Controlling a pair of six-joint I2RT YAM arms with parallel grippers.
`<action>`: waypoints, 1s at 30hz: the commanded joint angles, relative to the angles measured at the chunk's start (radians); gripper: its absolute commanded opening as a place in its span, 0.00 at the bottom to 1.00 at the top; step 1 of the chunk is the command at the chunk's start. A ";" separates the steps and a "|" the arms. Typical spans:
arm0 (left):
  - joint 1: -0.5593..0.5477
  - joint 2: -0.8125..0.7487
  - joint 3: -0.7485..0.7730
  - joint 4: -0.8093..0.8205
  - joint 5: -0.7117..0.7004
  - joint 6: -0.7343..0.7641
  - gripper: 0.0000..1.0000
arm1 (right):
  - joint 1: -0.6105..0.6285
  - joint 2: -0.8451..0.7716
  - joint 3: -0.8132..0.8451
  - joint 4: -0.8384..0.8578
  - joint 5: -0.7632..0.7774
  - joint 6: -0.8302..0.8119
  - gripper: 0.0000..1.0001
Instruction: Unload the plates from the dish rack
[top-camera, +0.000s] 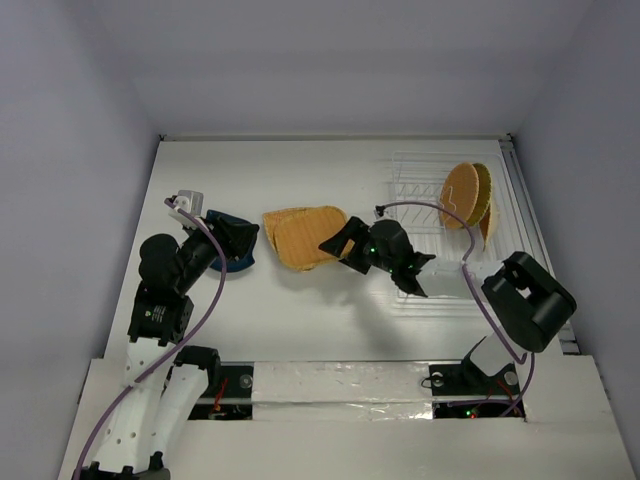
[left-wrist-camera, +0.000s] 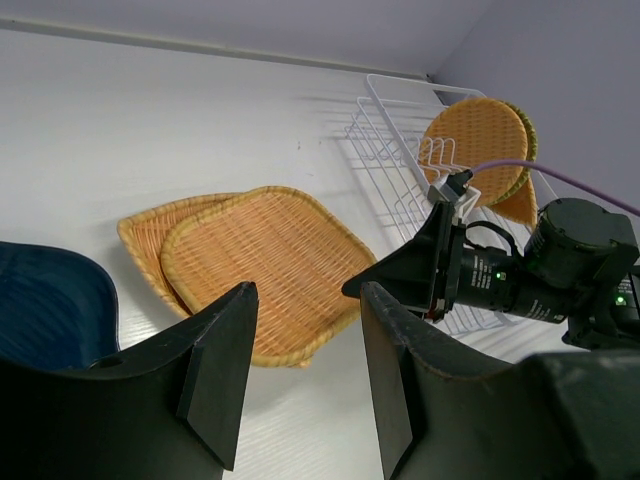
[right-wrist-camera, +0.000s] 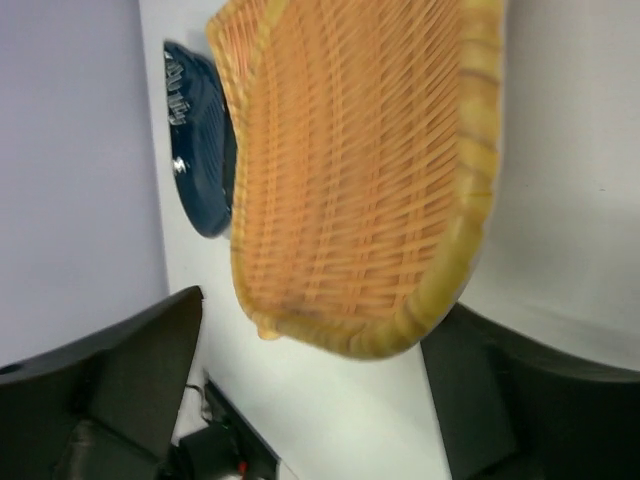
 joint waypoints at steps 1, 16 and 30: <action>0.006 -0.015 0.020 0.050 0.012 -0.004 0.42 | 0.042 -0.025 0.077 -0.071 0.052 -0.073 0.95; 0.006 -0.031 0.023 0.044 -0.003 -0.001 0.42 | 0.131 -0.102 0.176 -0.379 0.303 -0.214 1.00; 0.006 -0.048 0.031 0.034 -0.018 0.004 0.42 | 0.165 -0.121 0.205 -0.466 0.186 -0.279 1.00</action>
